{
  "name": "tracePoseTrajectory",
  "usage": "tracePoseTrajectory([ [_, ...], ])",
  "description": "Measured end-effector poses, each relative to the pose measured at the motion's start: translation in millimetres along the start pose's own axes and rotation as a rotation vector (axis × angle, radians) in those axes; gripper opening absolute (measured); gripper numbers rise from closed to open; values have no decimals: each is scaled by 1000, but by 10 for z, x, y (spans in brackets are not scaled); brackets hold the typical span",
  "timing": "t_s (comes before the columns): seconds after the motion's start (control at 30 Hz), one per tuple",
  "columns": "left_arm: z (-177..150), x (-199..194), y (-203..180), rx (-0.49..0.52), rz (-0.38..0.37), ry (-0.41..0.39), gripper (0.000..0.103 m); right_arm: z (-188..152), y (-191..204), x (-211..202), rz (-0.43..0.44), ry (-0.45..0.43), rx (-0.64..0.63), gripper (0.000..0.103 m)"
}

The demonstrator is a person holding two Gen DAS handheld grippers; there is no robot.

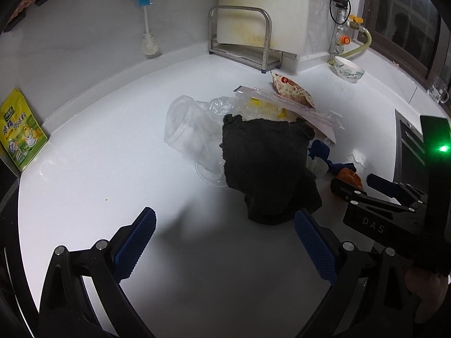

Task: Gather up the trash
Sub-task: 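Grasp the orange mesh bag with the right tool while the left tool grasps the black cloth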

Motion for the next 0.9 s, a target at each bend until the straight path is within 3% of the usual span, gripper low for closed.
tracePoseTrajectory([
  [0.2,1,46,-37,-13,-9,1,97,-8,29,18,50,13,-17,37],
  [0.3,2,65,-60,-24,-8,-8,97,5,23,-33,64,-3,-17,30],
  [0.9,39,434,-374,-12,-46,-23,96,-232,-371,-295,27,-18,89,28],
])
Point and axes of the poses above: each gripper's, at about its wrist camera, not at the fingertips, and x roughly the way its jaws point, y to its left, z to its top, the point moved 4 cm from there along x, roughly the way its jaws point, and after that the axes turned 3 degrees about -z, right-handed, at the moved point
